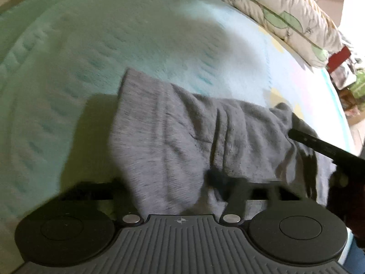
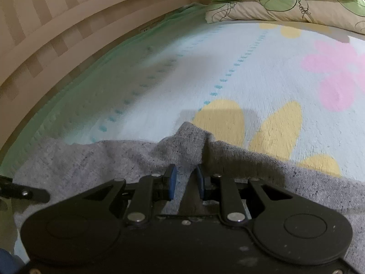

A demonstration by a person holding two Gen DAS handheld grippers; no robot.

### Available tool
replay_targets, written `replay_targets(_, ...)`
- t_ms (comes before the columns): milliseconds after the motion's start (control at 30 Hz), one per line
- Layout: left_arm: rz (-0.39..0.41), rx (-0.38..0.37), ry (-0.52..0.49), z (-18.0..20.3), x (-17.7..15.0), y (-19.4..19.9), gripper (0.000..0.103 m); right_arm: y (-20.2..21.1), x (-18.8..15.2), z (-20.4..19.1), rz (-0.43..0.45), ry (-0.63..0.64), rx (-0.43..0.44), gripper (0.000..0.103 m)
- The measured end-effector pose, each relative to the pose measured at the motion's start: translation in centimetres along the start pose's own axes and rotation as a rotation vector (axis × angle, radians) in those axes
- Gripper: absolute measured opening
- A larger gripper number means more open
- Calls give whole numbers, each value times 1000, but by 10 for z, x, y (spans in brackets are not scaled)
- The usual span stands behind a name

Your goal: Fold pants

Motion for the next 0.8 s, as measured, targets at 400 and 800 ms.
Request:
replay_targets(400, 93, 101, -118, 49, 3, 20, 30, 86, -54, -18, 33, 60, 83, 24)
replay_targets(800, 251, 23, -153, 102, 5, 54, 29, 90, -134, -50, -69, 199, 51, 23)
Point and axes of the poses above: each gripper's, at about its wrist camera, not at the fingertips, and y roughly against the way its jaws point, z to its right, x to its top, the point moved 1 cm from there along -y, roughly the way its jaws point, and after that the axes turned 2 degrees about -y, right-handed, at the moved point
